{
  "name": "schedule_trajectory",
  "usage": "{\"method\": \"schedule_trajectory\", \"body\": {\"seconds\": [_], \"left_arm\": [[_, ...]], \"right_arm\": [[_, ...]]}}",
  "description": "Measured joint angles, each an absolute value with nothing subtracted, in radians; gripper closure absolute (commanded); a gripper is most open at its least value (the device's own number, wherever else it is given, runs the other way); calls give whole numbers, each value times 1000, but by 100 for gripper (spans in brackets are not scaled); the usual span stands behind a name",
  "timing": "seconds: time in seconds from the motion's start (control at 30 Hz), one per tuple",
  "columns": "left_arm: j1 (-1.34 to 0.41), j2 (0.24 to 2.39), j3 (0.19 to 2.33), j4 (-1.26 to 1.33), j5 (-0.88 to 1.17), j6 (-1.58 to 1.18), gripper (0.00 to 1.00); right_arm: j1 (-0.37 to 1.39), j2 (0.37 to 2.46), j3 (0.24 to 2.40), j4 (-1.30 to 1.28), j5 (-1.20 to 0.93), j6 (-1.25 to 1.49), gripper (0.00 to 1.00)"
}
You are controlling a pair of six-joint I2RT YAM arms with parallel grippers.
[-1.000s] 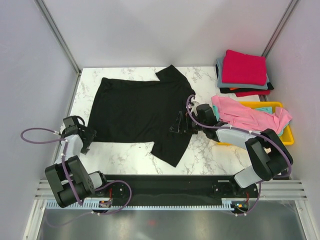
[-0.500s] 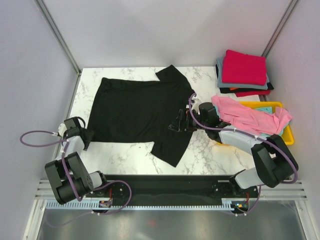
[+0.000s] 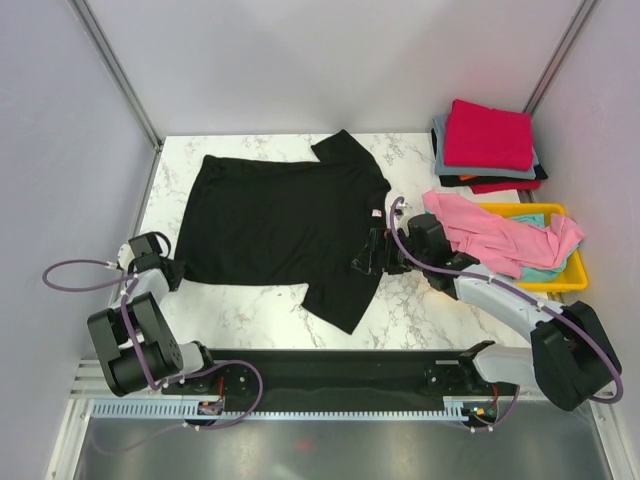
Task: Fold and stack the t-shirts
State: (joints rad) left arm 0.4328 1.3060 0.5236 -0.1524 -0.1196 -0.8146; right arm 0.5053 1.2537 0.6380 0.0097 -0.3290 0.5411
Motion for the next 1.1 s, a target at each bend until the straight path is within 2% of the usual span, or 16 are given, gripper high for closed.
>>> {"method": "schedule_trajectory", "body": {"seconds": [0.17, 0.53, 0.8, 0.93, 1.0, 1.03, 1.1], "left_arm": [[432, 1279, 510, -151, -101, -815, 98], [432, 1250, 447, -75, -60, -815, 98], [432, 1238, 405, 1, -12, -815, 98], [432, 1226, 387, 22, 11, -815, 98], [432, 1226, 385, 26, 16, -815, 98], [432, 1226, 384, 27, 21, -815, 98], [432, 1226, 380, 33, 31, -815, 98]], "right_arm": [[568, 1180, 591, -123, -199, 577, 2], [950, 1198, 523, -228, -16, 785, 8], [1106, 1339, 598, -217, 94, 895, 26], [1148, 1394, 627, -198, 115, 930, 45], [1160, 1411, 632, -190, 128, 947, 48], [1164, 1415, 635, -189, 133, 950, 55], [1169, 1427, 638, -189, 146, 960, 61]]}}
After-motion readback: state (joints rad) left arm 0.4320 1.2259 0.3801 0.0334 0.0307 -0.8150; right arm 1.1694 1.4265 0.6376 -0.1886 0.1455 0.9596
